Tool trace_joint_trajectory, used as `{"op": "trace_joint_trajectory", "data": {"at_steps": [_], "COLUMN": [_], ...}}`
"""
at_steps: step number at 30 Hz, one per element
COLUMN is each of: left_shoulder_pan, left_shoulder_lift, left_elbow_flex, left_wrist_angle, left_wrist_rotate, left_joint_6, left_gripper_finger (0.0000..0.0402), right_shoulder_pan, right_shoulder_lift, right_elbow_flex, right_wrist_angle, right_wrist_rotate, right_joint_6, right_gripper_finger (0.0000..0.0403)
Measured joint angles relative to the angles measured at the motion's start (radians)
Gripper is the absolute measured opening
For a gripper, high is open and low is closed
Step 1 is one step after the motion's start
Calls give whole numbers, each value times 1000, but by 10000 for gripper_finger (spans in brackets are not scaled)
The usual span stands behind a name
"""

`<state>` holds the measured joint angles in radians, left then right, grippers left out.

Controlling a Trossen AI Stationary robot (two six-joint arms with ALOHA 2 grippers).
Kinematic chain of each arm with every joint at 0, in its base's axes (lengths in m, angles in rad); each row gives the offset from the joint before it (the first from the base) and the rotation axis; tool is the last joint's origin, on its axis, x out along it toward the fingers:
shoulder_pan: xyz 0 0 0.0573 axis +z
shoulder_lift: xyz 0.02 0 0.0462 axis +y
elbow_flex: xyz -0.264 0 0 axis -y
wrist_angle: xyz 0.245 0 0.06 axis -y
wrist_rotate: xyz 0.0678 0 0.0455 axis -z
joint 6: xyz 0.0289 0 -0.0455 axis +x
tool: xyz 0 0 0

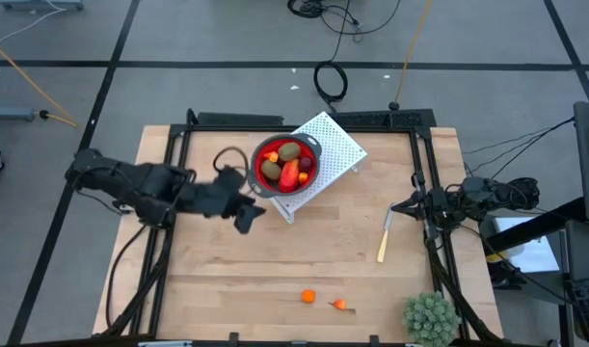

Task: Pick & Place Fruit
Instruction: Put the orange into the red strainer bowl on the shelf

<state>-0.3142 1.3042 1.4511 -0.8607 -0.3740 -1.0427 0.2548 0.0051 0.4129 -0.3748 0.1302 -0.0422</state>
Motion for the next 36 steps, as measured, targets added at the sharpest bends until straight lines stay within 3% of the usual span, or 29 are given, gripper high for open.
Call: {"op": "trace_joint_trajectory", "data": {"at_steps": [6,16,27,36], "left_shoulder_pan": [-129,-251,-317,-294], "left_shoulder_lift": [45,167,308,443], "left_elbow_flex": [0,0,0,0], "left_wrist_angle": [57,173,248,342], "left_wrist_rotate": [-44,-46,-47,-1], "left_joint_6": [-60,13,-131,-328], "left_gripper_finger": [225,225,225,225], "right_shoulder_pan": [0,0,0,0], "right_shoulder_lift": [0,0,0,0], "right_elbow_flex": [0,0,0,0], "right_wrist_angle": [3,3,3,2], "right_wrist_rotate": [0,0,0,0], "right_joint_6": [3,60,54,53], "right_gripper_finger": [0,0,0,0]}}
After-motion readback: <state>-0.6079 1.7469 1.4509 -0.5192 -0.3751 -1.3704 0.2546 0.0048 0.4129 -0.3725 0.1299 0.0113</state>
